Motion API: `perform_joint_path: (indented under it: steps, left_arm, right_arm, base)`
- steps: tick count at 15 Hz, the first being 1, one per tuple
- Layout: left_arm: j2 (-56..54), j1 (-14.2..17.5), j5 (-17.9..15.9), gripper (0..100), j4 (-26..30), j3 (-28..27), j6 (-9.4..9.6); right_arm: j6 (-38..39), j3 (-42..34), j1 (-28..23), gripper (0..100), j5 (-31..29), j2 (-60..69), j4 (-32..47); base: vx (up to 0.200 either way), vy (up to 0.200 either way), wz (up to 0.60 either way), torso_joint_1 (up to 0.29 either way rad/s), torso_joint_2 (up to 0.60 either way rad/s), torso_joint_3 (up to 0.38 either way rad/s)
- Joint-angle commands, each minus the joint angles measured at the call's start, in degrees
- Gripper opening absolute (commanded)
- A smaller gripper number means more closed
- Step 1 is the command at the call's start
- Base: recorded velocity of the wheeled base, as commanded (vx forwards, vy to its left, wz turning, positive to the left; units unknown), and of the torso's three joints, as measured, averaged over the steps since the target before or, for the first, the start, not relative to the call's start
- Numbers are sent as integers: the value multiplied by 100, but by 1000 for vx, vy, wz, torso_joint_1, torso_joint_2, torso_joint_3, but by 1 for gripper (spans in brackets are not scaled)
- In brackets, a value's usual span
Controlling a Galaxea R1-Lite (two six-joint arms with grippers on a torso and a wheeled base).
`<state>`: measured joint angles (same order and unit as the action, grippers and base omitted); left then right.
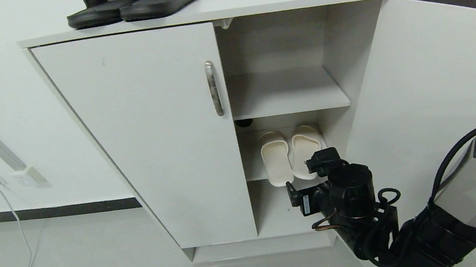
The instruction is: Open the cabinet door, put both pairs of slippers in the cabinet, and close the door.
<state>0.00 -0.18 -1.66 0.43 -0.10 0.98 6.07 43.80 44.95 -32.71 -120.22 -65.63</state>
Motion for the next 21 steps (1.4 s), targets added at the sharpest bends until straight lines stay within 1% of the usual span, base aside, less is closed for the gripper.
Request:
perform_joint_path:
  steps: [1, 14, 21]
  left_arm:
    - [9, 1, 8, 0, -8, 1, -1]
    - [9, 1, -1, 0, -8, 1, -1]
    - [9, 1, -1, 0, -8, 1, -1]
  right_arm:
    - [-9, -12, 5, 100, -8, 8, -20]
    - [-27, -47, 32, 100, -25, 43, -204]
    - [-53, -117, 40, 100, -34, 52, -292]
  base:
    - [0, 0, 0, 0, 0, 0]
    - [0, 0, 0, 0, 0, 0]
    - [0, 0, 0, 4, 1, 168]
